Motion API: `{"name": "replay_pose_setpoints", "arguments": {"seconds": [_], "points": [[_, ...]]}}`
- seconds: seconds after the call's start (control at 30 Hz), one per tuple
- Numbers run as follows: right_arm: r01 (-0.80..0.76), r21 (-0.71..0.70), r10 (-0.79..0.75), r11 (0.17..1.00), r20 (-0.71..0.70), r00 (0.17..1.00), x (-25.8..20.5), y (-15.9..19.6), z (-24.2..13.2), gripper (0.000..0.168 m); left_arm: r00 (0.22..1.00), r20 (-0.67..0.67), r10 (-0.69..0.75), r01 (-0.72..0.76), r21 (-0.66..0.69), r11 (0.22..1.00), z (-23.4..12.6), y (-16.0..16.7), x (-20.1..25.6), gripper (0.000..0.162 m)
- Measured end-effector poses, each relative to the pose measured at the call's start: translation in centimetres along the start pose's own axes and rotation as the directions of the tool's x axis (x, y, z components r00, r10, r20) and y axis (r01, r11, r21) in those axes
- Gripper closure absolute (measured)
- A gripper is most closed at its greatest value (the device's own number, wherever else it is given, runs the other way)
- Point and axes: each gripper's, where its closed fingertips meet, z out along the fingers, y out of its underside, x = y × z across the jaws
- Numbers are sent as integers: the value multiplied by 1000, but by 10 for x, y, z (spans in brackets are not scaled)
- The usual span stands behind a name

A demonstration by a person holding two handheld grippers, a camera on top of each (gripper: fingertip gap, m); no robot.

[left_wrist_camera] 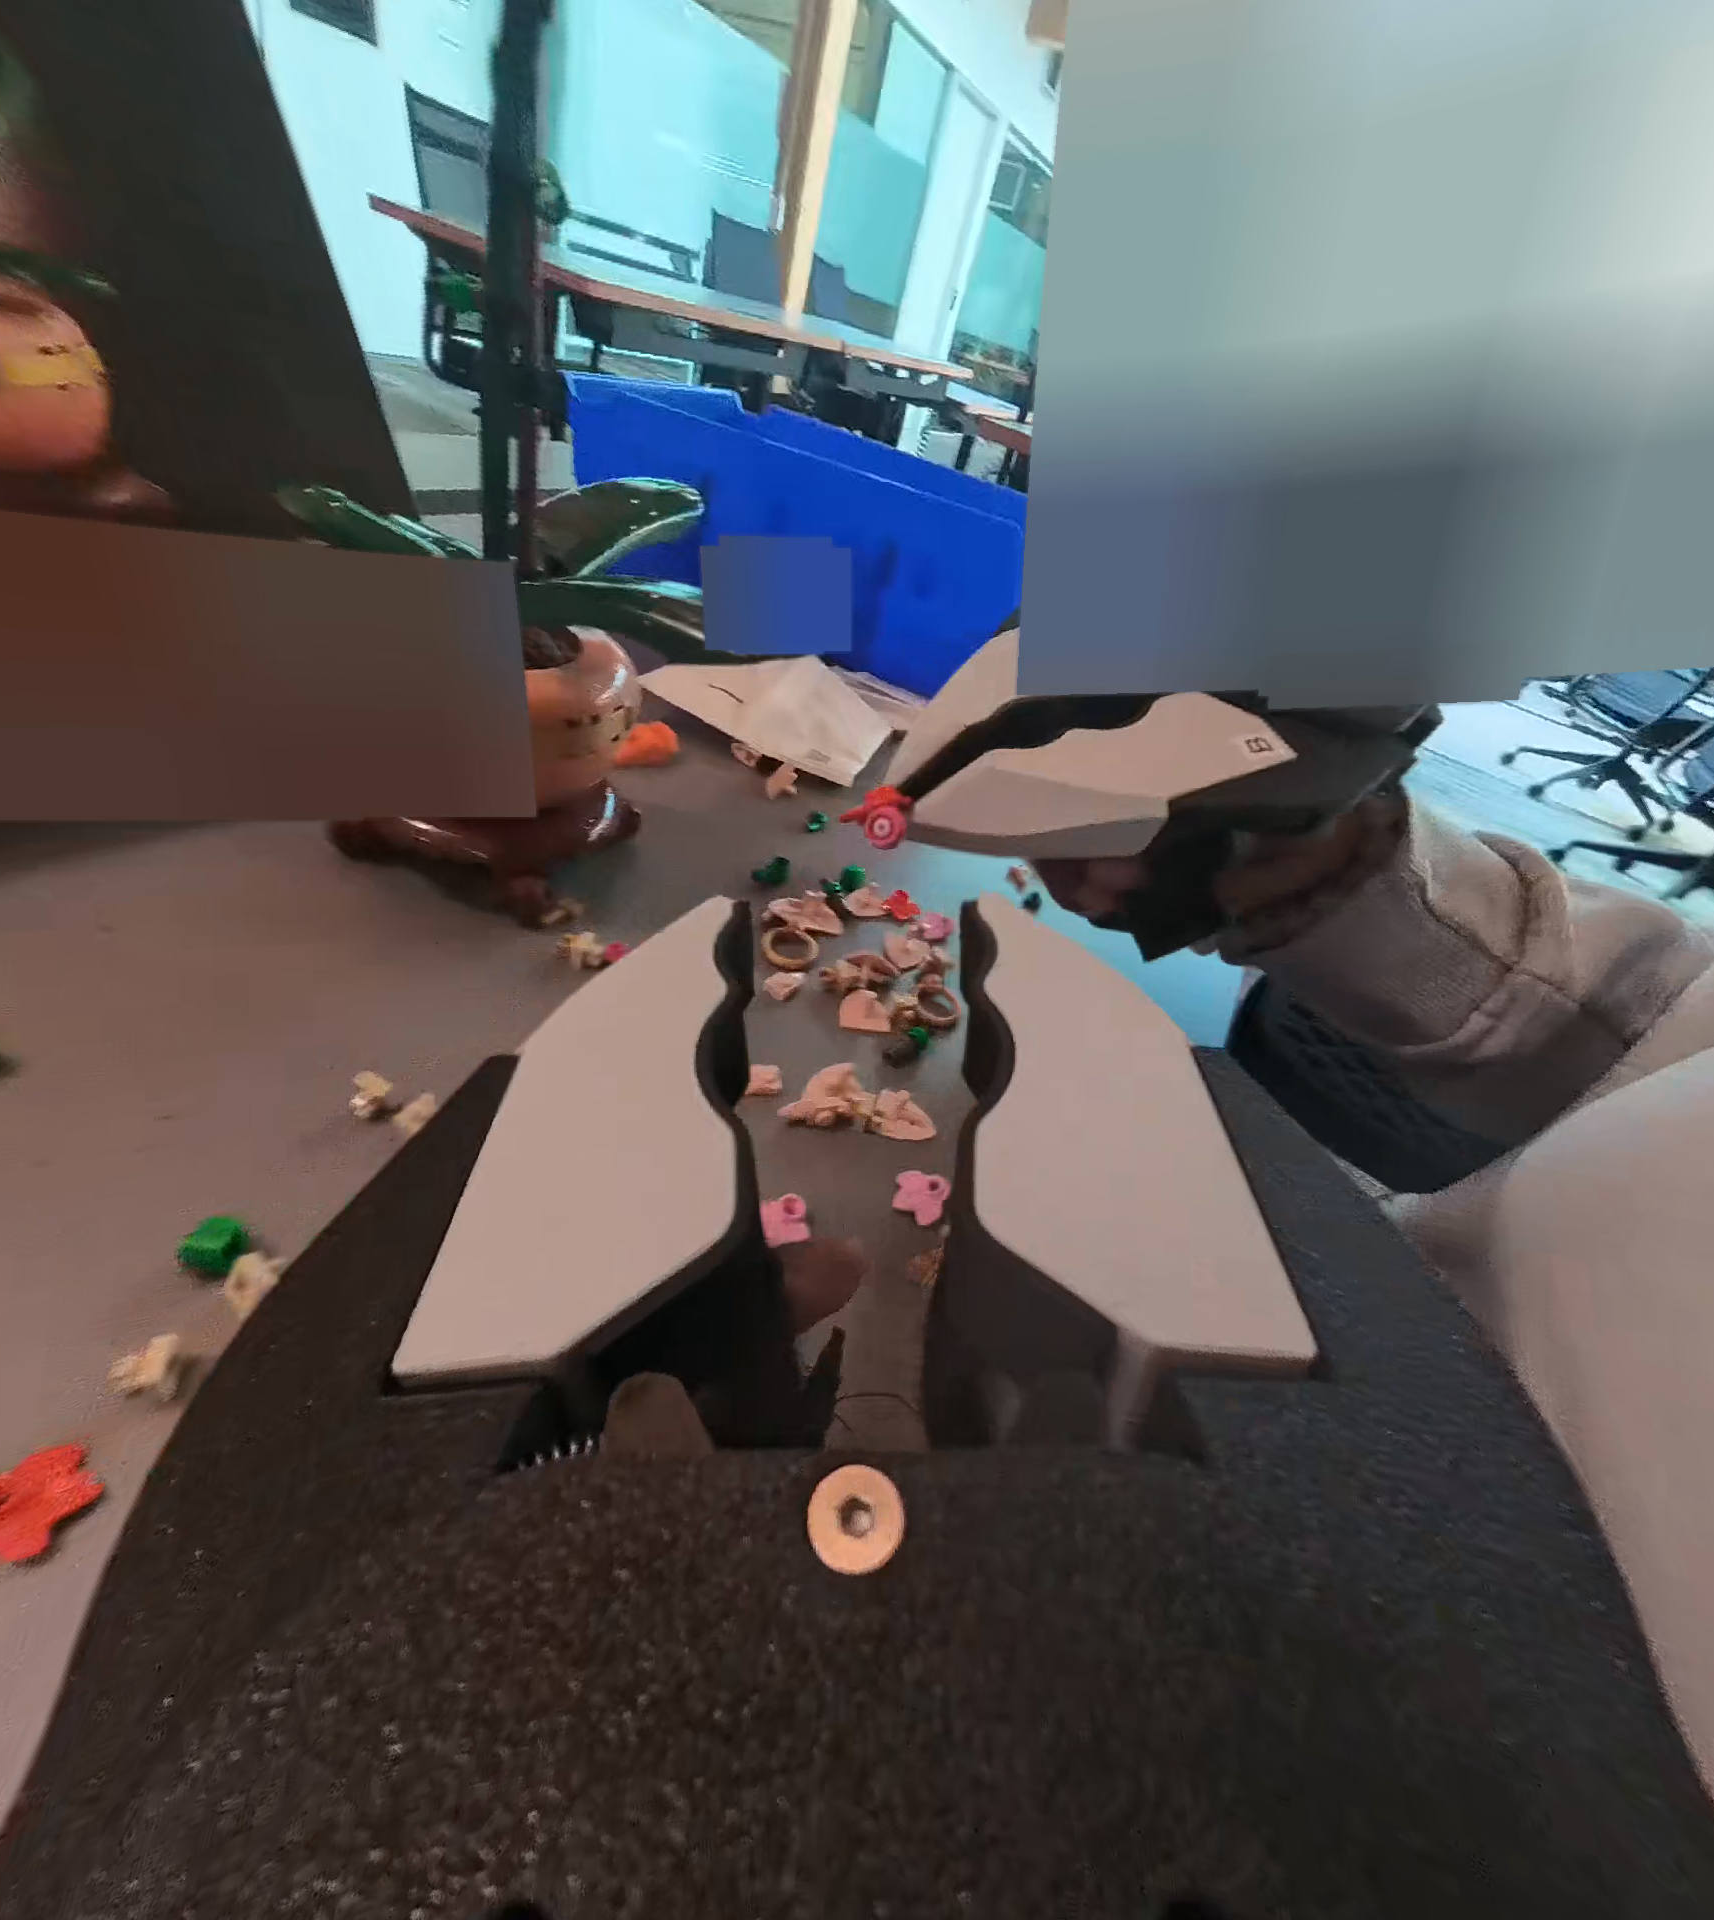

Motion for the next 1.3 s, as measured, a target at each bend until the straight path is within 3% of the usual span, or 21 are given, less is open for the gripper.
{"name": "replay_pose_setpoints", "arguments": {"seconds": [0.27,0.47,0.67,0.83,0.97,1.03,1.07,1.17,1.23,1.3], "points": [[103,8,-103,995,8,995,-19,-11,8,168,999,-35,-38,40,64,997,0,-9,9,153],[121,3,-121,993,10,993,-24,-11,10,168,997,-51,-60,62,30,998,-3,-6,12,156],[351,-73,-353,933,-10,936,-30,-4,10,164,987,-84,-135,128,-83,988,-5,5,17,156],[408,-105,-406,907,42,913,-38,5,10,162,985,-91,-144,123,-202,972,-9,18,20,156],[357,-95,-352,929,68,934,-47,8,10,168,991,-110,-71,31,-328,944,-12,33,25,156],[278,-42,-278,960,2,960,-41,-3,12,168,975,-211,-65,-26,-402,915,-12,45,44,156],[263,-79,-262,962,21,965,-42,3,17,168,961,-267,-76,-36,-391,920,-8,45,59,157],[284,-187,-296,940,-41,954,-26,17,25,168,980,-175,93,-158,-409,899,-5,48,39,156],[182,-160,-194,970,-60,979,-19,17,23,168,989,-145,13,-70,-394,917,-13,43,23,156],[135,-141,-126,981,67,990,-29,23,21,168,990,-140,25,-77,-379,922,-21,40,14,156]]}}
